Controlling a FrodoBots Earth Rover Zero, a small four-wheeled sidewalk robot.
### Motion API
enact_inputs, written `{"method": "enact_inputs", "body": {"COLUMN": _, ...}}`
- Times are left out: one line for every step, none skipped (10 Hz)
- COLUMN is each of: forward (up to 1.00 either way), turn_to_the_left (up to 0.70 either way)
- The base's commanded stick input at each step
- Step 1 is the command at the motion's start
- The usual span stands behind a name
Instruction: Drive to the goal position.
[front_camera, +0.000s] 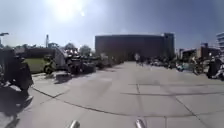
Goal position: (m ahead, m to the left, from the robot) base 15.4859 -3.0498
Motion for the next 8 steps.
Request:
{"method": "enact_inputs", "body": {"forward": 0.85, "turn_to_the_left": 0.00}}
{"method": "enact_inputs", "body": {"forward": 0.85, "turn_to_the_left": -0.21}}
{"method": "enact_inputs", "body": {"forward": 0.85, "turn_to_the_left": -0.34}}
{"method": "enact_inputs", "body": {"forward": 0.85, "turn_to_the_left": -0.26}}
{"method": "enact_inputs", "body": {"forward": 0.85, "turn_to_the_left": -0.02}}
{"method": "enact_inputs", "body": {"forward": 0.85, "turn_to_the_left": -0.03}}
{"method": "enact_inputs", "body": {"forward": 0.85, "turn_to_the_left": -0.14}}
{"method": "enact_inputs", "body": {"forward": 0.85, "turn_to_the_left": -0.34}}
